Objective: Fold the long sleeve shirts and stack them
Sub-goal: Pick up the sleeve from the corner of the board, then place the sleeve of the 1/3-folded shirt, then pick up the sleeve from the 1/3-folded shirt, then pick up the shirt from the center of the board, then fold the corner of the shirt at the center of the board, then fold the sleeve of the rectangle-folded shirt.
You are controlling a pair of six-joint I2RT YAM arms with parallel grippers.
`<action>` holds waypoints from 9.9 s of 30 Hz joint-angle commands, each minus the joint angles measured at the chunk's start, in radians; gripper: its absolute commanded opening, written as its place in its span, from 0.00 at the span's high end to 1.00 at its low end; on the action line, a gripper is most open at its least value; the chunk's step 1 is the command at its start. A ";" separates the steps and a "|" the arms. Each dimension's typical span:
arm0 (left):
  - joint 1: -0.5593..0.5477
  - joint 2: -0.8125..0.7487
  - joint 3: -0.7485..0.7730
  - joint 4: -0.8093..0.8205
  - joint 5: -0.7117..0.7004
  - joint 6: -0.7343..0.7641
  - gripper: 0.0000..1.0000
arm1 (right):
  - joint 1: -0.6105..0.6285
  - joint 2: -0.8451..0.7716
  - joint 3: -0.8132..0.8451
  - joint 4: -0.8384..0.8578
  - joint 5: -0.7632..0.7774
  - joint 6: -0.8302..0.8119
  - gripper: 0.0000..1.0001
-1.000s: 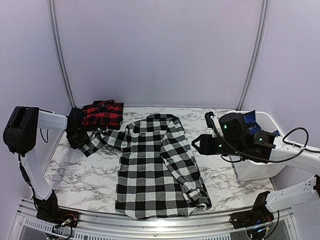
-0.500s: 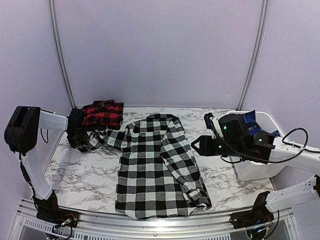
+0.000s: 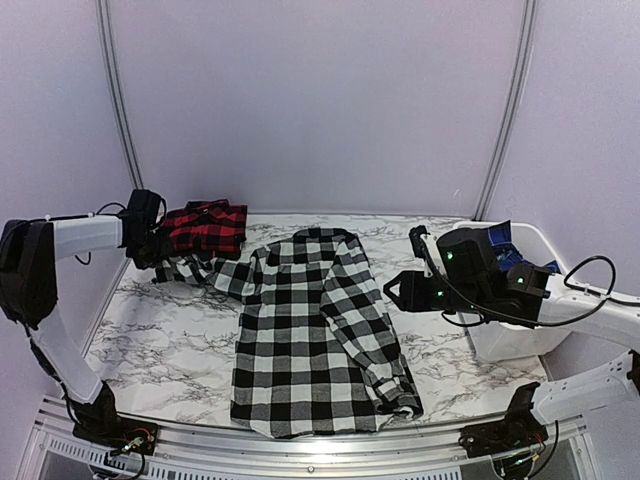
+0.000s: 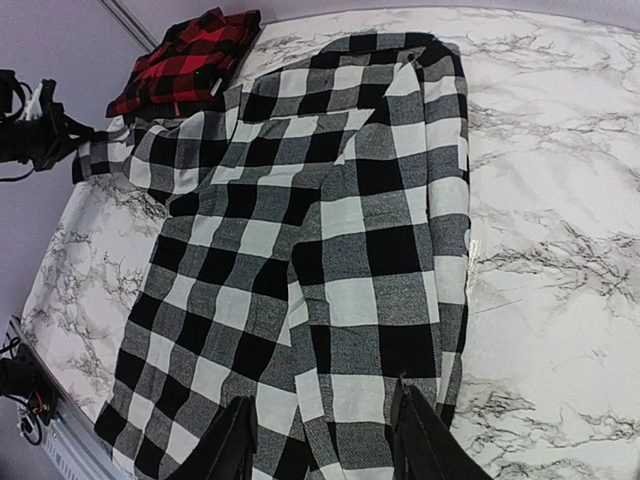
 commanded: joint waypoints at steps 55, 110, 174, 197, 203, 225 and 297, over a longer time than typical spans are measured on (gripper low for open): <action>-0.598 -0.456 -0.340 0.136 0.278 -0.066 0.53 | 0.403 0.699 0.411 -0.015 0.007 -0.319 0.55; -0.700 -0.677 -0.661 -0.003 0.472 -0.338 0.54 | 0.330 0.692 0.602 -0.151 0.298 -0.166 1.00; -1.121 -0.092 -0.041 -0.066 0.574 -0.147 1.00 | -0.200 0.594 0.984 -0.037 0.375 -0.636 1.00; -1.126 0.083 0.113 -0.064 0.628 -0.115 1.00 | -0.201 0.587 1.009 -0.079 0.313 -0.614 1.00; -1.127 0.143 0.153 -0.063 0.641 -0.115 1.00 | -0.200 0.624 1.036 -0.081 0.282 -0.608 1.00; -1.066 0.088 0.197 -0.058 0.612 -0.100 0.63 | -0.127 0.582 0.934 -0.142 0.166 -0.488 1.00; -0.412 0.792 0.890 -0.008 0.305 -0.037 0.78 | 0.065 0.614 1.090 -0.157 0.043 -0.364 1.00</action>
